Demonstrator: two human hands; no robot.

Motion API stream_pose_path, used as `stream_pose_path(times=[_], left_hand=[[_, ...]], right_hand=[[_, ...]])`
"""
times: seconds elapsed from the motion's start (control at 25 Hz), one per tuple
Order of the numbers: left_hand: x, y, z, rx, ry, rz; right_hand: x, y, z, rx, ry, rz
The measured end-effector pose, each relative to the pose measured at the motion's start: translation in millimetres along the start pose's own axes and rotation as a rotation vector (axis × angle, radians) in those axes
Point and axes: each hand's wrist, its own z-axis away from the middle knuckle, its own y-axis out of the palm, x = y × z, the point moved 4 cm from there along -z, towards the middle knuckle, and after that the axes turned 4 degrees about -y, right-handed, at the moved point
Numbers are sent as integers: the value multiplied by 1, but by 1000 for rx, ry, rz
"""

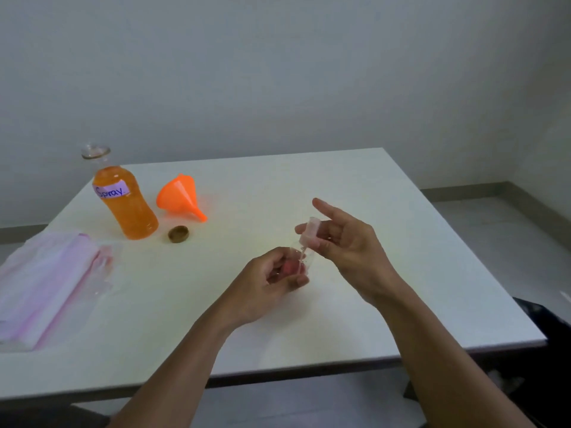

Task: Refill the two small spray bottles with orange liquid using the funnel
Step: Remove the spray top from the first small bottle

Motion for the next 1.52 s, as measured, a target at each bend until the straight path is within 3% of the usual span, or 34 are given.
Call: stream_pose_path(times=[0.12,0.24,0.32,0.52,0.8,0.88,0.96,1.08,1.2,1.32,1.52], left_hand=[[-6,5,-8,28,38,-1],[-7,14,-13,72,51,-56],[-5,17,-11,72,34,-8],[-4,16,-3,106,25,185],[-15,30,6,534,-87,545],[-16,30,13,710,-103,609],[-13,28,17,781,-129,641],[-9,27,8,659,-95,546],[-12,34,-19,385,-42,446],[-18,44,-49,105,10,317],[-20,72,-82,-62,93,95]], right_hand=[[3,-2,4,40,54,4],[-1,0,8,-200,59,153],[-6,0,11,-282,85,44],[-6,-5,12,-173,112,-212],[9,-15,8,154,-12,-544],[17,-28,4,139,-82,-807],[23,-55,-1,32,-175,-967],[17,-95,-3,-194,-213,-1024],[2,-130,2,-427,-145,-949],[-11,-147,4,-465,8,-528],[-54,-147,-4,-479,337,72]])
